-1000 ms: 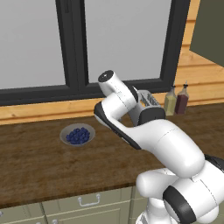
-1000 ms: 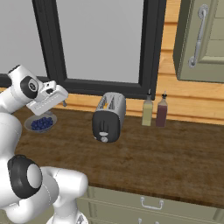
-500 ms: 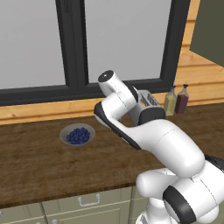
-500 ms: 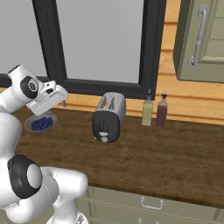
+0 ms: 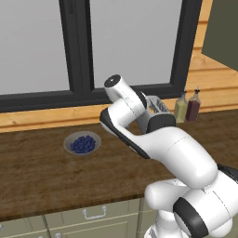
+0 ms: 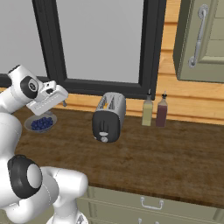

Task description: Start the toaster. Once the lever pops up, take the bread to the plate on the dining counter.

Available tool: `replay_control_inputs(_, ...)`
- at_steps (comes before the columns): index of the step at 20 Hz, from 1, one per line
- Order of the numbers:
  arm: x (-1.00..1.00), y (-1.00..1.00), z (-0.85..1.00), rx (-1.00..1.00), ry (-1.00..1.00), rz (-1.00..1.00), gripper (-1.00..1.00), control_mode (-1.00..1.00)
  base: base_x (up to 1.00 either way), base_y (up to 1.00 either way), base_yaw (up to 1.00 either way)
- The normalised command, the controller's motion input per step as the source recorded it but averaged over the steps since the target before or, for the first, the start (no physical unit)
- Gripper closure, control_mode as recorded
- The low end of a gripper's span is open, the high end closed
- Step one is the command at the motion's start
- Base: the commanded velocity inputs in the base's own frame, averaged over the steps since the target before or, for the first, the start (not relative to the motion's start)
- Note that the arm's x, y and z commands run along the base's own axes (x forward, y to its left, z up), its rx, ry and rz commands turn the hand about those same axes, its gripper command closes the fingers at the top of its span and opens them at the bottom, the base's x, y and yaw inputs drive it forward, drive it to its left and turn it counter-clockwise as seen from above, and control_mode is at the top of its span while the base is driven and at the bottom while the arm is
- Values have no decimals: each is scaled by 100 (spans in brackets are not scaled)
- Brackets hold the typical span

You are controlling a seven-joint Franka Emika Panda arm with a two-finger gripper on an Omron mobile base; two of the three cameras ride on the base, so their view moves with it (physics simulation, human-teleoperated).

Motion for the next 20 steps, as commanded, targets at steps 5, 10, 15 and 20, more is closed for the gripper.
replay_control_inputs(5,0,0,0,0,0,0,-100,-100,0,0,0)
replay_control_inputs(10,0,0,0,0,0,0,-100,-100,0,0,0)
replay_control_inputs(15,0,0,0,0,0,0,-100,-100,0,0,0)
replay_control_inputs(20,0,0,0,0,0,0,-100,-100,0,0,0)
